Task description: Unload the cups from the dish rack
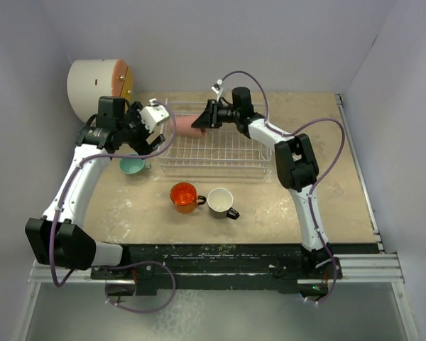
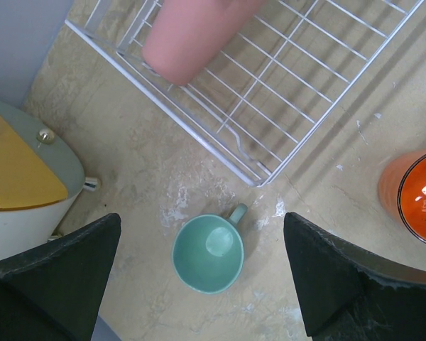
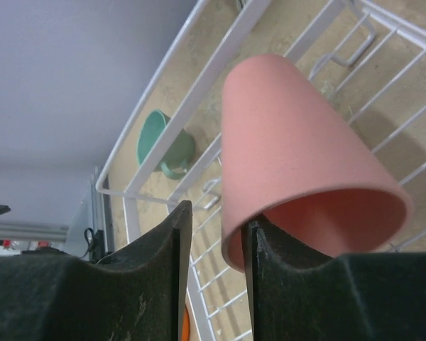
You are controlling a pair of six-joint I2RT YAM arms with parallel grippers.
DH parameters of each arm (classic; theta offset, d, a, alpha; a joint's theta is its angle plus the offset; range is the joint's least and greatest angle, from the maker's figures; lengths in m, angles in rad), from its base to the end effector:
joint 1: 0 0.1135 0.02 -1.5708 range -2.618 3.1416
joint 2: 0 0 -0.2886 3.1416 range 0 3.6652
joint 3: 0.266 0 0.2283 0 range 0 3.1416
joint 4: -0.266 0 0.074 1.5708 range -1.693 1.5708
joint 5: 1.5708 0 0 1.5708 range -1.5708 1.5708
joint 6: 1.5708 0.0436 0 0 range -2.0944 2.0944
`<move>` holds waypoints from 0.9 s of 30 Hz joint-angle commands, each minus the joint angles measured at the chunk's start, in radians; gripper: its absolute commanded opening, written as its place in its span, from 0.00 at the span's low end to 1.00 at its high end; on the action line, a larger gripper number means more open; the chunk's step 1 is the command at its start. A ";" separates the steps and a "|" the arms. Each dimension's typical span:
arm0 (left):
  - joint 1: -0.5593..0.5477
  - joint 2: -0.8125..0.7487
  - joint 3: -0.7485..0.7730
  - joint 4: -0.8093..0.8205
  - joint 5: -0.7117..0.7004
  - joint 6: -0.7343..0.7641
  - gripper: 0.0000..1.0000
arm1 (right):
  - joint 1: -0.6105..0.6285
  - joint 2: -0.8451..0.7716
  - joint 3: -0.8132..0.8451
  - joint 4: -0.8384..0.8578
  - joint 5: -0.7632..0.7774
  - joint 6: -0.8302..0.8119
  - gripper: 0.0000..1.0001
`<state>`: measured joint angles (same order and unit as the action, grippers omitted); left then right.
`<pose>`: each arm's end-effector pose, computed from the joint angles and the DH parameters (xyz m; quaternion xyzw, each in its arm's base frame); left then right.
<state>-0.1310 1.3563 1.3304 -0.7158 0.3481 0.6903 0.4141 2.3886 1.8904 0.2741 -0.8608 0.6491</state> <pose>0.2609 -0.0494 0.3721 0.4238 0.7987 -0.0429 0.4250 0.4926 0.2526 0.2356 -0.1751 0.7360 0.5684 0.3232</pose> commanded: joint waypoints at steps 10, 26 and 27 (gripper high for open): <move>0.007 -0.048 0.063 -0.003 0.025 -0.023 0.99 | 0.023 -0.038 -0.042 0.248 0.094 0.251 0.35; 0.015 -0.071 0.081 -0.048 0.027 -0.065 0.99 | 0.047 -0.119 -0.031 0.167 0.270 0.239 0.00; 0.018 -0.069 0.083 -0.049 0.028 -0.071 0.99 | 0.048 -0.139 -0.033 0.162 0.264 0.227 0.00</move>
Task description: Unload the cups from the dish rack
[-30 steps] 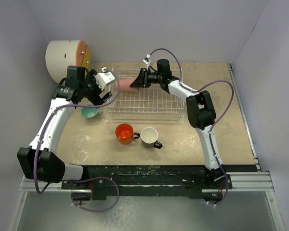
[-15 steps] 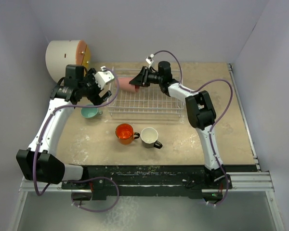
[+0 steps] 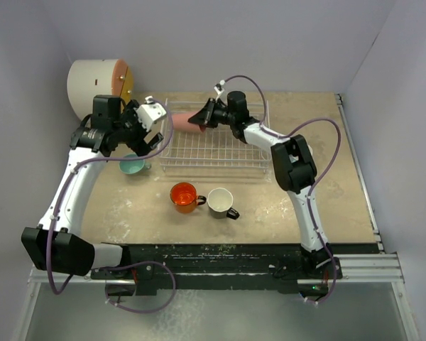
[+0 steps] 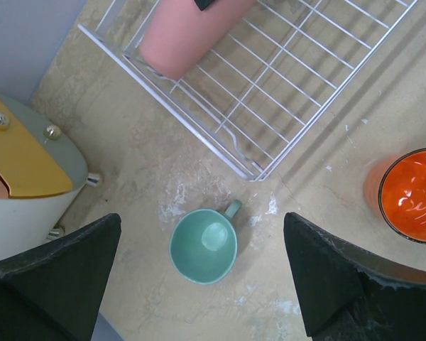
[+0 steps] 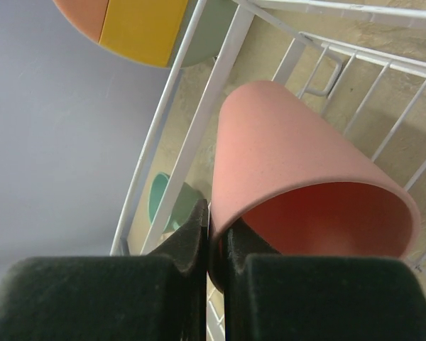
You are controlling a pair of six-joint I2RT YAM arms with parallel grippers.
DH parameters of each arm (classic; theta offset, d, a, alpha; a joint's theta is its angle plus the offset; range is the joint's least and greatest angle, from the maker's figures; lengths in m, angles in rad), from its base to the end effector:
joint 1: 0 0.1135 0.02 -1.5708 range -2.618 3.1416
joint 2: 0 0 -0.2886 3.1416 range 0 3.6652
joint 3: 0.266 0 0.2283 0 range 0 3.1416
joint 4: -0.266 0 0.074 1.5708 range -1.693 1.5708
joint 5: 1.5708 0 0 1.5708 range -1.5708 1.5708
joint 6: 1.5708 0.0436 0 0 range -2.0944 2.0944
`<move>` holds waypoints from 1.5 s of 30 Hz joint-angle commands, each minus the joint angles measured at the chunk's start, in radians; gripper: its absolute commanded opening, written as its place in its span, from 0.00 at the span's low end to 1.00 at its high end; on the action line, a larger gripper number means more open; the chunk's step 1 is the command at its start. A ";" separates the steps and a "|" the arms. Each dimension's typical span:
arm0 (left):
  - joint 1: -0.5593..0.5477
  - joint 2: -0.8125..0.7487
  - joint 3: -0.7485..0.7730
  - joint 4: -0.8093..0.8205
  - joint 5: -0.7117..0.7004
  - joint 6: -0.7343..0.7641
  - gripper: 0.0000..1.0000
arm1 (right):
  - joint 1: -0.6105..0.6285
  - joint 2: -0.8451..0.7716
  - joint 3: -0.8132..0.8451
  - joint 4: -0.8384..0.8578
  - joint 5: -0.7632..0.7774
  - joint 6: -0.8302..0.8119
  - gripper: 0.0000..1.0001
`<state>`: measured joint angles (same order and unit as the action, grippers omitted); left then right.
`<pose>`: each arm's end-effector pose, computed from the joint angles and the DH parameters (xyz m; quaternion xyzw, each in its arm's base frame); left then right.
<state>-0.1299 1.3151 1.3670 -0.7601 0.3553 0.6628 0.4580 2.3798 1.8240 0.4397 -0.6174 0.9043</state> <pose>0.2470 -0.0476 0.3894 0.4133 0.7963 -0.0465 0.4392 0.4879 0.2687 0.2348 -0.0395 0.7387 0.5752 0.3492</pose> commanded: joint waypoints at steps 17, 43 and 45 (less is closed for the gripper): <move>0.130 0.013 0.074 -0.052 0.099 -0.070 0.99 | -0.098 -0.734 -0.154 -0.786 0.018 -0.546 0.00; 0.131 -0.096 -0.069 0.057 0.105 -0.174 0.99 | 0.166 -1.007 -0.424 -1.422 0.806 -0.576 0.00; 0.131 -0.100 -0.076 0.060 0.108 -0.177 0.99 | 0.186 -0.995 -0.452 -1.413 0.801 -0.572 0.00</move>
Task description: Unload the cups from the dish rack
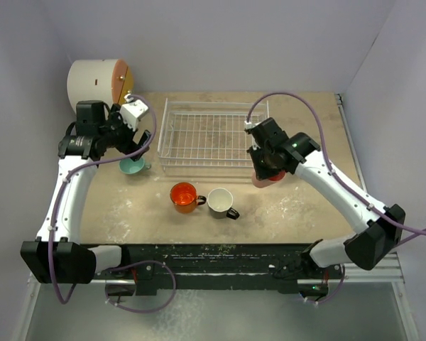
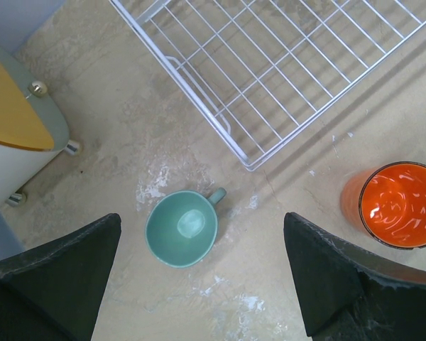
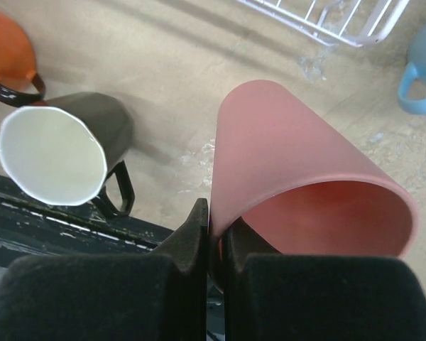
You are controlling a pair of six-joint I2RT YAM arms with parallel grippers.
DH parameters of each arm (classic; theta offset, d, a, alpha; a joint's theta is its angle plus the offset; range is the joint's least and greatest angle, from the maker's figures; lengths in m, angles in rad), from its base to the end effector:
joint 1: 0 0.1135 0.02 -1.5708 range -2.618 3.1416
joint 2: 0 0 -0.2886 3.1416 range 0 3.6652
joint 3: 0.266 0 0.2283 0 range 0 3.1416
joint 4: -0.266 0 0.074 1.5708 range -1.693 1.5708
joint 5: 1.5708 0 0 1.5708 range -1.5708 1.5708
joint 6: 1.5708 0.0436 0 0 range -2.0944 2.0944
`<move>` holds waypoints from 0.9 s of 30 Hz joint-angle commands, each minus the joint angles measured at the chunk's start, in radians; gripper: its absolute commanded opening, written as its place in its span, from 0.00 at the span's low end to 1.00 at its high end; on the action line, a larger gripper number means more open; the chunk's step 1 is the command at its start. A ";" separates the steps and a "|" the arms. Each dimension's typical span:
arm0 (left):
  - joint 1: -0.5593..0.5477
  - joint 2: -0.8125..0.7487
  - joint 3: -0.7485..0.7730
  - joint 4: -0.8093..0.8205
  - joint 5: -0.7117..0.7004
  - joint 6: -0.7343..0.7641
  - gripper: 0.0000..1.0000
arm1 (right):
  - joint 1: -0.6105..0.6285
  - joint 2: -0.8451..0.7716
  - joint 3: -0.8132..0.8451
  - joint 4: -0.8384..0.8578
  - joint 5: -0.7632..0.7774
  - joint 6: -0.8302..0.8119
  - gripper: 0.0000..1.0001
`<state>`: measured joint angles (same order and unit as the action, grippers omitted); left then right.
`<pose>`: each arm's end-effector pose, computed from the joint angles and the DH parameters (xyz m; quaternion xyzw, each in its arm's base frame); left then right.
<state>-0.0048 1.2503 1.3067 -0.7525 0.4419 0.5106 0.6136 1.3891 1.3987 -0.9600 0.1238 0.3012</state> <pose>0.2326 -0.0198 0.3870 0.3150 0.8310 -0.0888 0.4498 0.2122 0.1428 0.3641 -0.1292 0.9418 0.0817 0.2994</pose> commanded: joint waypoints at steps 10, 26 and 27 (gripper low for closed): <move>0.006 -0.080 -0.074 0.130 0.024 -0.087 0.99 | 0.073 0.100 -0.117 0.059 0.038 0.021 0.00; 0.006 -0.261 -0.368 0.419 0.061 -0.255 0.99 | 0.078 0.177 -0.125 0.089 0.025 0.006 0.19; 0.006 -0.269 -0.381 0.432 0.066 -0.260 0.99 | 0.078 0.175 -0.119 0.081 0.026 0.002 0.23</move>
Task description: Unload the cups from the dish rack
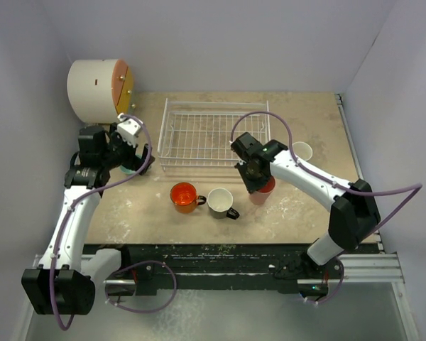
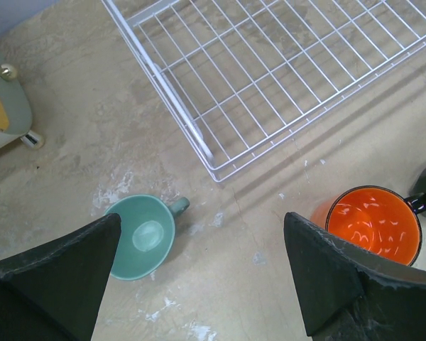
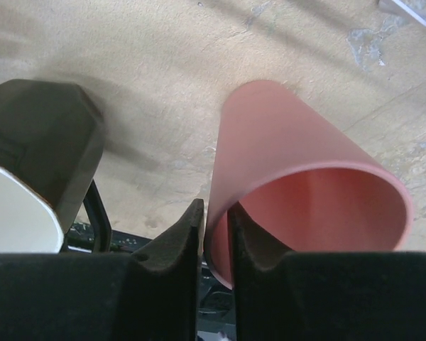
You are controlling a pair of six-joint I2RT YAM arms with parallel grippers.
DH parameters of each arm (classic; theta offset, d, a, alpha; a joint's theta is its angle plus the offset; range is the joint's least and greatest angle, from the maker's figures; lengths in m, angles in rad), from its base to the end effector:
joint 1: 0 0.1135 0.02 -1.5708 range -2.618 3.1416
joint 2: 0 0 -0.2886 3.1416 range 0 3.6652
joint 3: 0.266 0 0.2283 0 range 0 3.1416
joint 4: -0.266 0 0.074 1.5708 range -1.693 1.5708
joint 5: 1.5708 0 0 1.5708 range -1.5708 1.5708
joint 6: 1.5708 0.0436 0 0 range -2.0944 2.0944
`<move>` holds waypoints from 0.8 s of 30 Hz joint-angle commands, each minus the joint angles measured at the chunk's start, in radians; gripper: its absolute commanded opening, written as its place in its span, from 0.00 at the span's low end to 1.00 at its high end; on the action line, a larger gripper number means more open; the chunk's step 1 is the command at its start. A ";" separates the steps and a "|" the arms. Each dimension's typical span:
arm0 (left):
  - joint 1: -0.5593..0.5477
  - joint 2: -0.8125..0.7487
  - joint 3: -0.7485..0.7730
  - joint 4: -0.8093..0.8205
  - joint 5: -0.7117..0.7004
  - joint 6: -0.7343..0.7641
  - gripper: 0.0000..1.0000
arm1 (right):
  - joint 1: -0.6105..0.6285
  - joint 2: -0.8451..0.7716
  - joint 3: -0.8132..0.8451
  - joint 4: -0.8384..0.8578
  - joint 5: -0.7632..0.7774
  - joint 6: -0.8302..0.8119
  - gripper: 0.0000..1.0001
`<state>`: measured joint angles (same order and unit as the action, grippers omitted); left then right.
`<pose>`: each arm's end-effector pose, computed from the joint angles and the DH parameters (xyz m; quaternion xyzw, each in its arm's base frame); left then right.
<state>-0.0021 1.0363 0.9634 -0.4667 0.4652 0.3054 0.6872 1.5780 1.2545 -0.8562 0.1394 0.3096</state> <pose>0.1939 -0.0200 0.3476 0.2420 0.8192 -0.1258 0.5046 0.2316 0.1822 0.2806 -0.1704 0.9637 0.0326 0.2029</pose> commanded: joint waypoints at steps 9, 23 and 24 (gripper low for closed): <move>0.004 -0.056 -0.098 0.186 0.004 -0.088 0.99 | 0.005 -0.063 0.158 -0.104 0.026 -0.010 0.73; 0.004 -0.170 -0.453 0.527 -0.207 -0.296 0.99 | 0.000 -0.418 0.135 0.068 0.419 0.177 1.00; 0.004 -0.174 -0.472 0.533 -0.208 -0.285 0.99 | -0.001 -0.430 0.114 0.074 0.466 0.194 1.00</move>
<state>-0.0010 0.8783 0.5529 -0.0483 0.2806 0.0383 0.6880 1.1824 1.4410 -0.8444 0.3813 0.4057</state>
